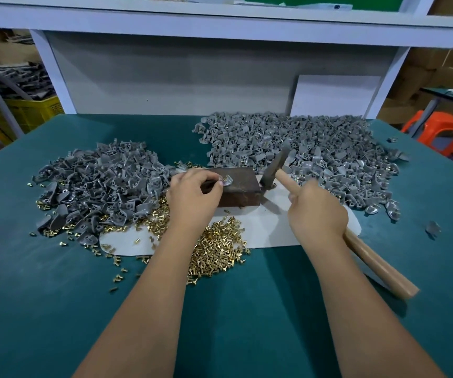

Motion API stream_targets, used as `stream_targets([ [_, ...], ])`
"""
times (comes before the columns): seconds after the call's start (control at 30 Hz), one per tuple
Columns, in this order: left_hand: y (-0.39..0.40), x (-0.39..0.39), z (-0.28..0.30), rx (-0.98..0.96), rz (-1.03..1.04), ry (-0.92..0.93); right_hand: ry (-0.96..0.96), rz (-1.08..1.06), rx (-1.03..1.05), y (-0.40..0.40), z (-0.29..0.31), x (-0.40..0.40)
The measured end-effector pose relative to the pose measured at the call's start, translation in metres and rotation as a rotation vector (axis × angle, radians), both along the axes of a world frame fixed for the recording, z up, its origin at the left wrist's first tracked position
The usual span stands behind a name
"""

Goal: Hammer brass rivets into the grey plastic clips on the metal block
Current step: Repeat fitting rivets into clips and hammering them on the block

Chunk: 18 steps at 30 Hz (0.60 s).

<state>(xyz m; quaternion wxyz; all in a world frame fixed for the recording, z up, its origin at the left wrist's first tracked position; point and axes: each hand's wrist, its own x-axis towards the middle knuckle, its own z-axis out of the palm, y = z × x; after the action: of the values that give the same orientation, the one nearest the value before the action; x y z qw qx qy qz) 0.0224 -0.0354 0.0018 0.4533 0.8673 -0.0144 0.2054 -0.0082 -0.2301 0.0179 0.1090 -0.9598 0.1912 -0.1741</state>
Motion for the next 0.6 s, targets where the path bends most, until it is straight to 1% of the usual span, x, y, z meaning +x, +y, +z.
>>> stream_targets([
  [0.07,-0.002,0.0,0.0,0.023,0.016,0.003,-0.073,-0.005,0.035,-0.001,0.008,-0.002],
  [0.1,-0.002,0.0,0.0,0.027,0.021,0.004,-0.117,0.028,0.064,0.0,0.014,-0.004],
  [0.17,-0.003,0.001,0.0,0.033,0.03,0.004,-0.159,0.152,0.133,0.004,0.026,-0.01],
  [0.23,-0.002,0.001,-0.001,0.043,0.039,0.003,-0.124,0.283,0.148,0.012,0.039,-0.015],
  [0.3,-0.002,0.001,-0.001,0.04,0.045,-0.007,-0.094,0.35,0.115,0.021,0.046,-0.017],
  [0.43,-0.003,0.0,-0.002,0.014,0.058,-0.022,-0.19,0.351,-0.027,0.033,0.044,-0.018],
  [0.53,-0.003,0.0,-0.002,0.018,0.073,-0.024,-0.17,0.371,-0.108,0.036,0.038,-0.017],
  [0.57,-0.003,0.0,-0.002,0.017,0.076,-0.023,-0.185,0.361,-0.116,0.036,0.039,-0.016],
  [0.6,-0.004,-0.001,-0.002,0.015,0.078,-0.021,-0.244,0.352,-0.106,0.035,0.04,-0.015],
])
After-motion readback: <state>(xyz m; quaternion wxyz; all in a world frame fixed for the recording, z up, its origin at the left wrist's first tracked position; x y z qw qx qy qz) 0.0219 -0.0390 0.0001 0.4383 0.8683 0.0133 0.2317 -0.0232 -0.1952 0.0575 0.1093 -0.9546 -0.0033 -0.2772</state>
